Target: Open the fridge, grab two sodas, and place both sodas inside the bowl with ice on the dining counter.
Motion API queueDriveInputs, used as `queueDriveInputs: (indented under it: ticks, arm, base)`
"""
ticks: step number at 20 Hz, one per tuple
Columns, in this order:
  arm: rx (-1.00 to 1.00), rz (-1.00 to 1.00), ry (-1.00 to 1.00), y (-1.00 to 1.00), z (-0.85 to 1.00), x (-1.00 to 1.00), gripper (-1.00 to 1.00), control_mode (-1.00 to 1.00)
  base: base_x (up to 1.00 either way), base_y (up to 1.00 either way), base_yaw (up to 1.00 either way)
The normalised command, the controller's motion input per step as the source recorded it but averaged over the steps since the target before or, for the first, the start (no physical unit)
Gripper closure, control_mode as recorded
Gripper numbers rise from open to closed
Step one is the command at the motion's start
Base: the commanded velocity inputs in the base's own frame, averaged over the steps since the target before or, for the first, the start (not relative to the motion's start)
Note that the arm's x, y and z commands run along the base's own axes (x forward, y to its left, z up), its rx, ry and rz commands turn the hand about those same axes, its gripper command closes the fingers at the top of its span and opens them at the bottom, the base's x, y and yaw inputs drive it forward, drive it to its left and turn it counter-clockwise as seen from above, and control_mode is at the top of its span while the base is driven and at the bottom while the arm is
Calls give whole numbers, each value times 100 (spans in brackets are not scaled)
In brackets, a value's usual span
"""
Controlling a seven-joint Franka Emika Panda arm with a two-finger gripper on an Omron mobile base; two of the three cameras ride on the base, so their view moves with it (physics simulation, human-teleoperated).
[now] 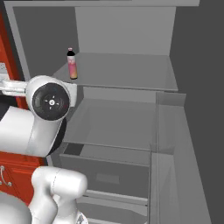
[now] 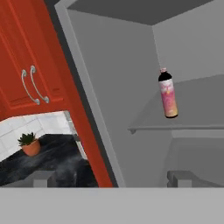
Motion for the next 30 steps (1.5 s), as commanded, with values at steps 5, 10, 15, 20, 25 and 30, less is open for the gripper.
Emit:
queueDriveInputs:
  ticks: [5,10,15,20,25,30]
  arm:
    - [-11,0,0,-13,-7,39,-100,-100]
    - [-3,0,1,-29,-7,40,-100,-100]
    - [-4,0,0,-8,0,36,-100,-100]
    - [-3,0,0,2,1,36,-100,-100]
    - [-5,-4,0,17,0,29,-100,-100]
    - [-2,0,0,2,0,37,-100,-100]
  base:
    - [0,0,0]
    - [0,0,0]
    - [0,0,0]
    - [0,0,0]
    - [0,0,0]
    - [0,0,0]
